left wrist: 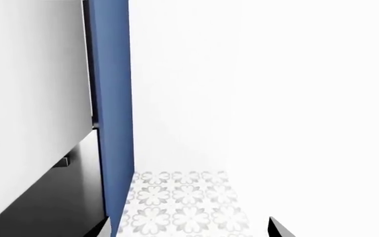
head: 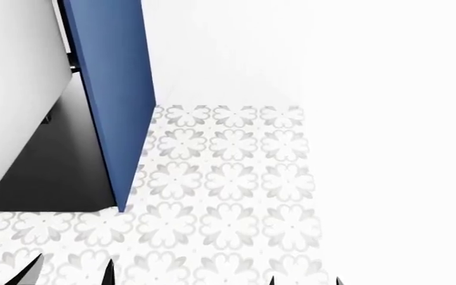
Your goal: Close the fridge door
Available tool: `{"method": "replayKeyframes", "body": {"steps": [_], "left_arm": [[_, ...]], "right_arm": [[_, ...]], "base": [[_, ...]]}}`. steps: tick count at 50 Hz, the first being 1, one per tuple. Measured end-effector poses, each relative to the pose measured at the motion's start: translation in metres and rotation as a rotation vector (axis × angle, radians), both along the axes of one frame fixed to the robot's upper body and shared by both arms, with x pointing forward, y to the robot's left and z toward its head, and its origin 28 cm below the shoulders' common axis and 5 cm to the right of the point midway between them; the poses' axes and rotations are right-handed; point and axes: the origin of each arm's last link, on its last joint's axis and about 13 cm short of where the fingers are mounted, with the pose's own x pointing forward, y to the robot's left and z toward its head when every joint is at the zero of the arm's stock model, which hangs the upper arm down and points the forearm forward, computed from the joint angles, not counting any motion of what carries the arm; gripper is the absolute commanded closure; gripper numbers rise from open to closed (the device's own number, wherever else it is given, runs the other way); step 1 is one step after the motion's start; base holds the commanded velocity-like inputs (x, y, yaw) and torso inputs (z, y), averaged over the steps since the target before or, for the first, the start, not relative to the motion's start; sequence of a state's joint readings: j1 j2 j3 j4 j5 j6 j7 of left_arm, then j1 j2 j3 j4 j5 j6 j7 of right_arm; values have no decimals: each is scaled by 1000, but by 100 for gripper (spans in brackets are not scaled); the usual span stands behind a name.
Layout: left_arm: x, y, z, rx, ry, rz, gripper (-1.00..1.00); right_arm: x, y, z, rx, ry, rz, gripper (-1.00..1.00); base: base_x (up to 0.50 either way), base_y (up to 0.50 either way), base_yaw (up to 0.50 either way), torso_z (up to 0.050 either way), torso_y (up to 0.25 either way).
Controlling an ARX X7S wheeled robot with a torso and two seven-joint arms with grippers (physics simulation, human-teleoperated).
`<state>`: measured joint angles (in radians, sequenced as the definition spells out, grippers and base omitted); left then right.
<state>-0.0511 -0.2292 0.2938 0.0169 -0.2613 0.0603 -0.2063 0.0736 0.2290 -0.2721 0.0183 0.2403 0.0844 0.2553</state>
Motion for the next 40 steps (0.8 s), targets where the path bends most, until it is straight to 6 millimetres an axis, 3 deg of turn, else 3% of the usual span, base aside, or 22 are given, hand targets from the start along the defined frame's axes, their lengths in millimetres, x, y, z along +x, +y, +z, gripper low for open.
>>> {"method": "replayKeyframes", "body": {"steps": [40], "left_arm": [[0,1,1,0,-7,1,-100]], "right_arm": [[1,0,0,2,2,-2,-100]], "base": [[500,-1,0,0,1]]}}
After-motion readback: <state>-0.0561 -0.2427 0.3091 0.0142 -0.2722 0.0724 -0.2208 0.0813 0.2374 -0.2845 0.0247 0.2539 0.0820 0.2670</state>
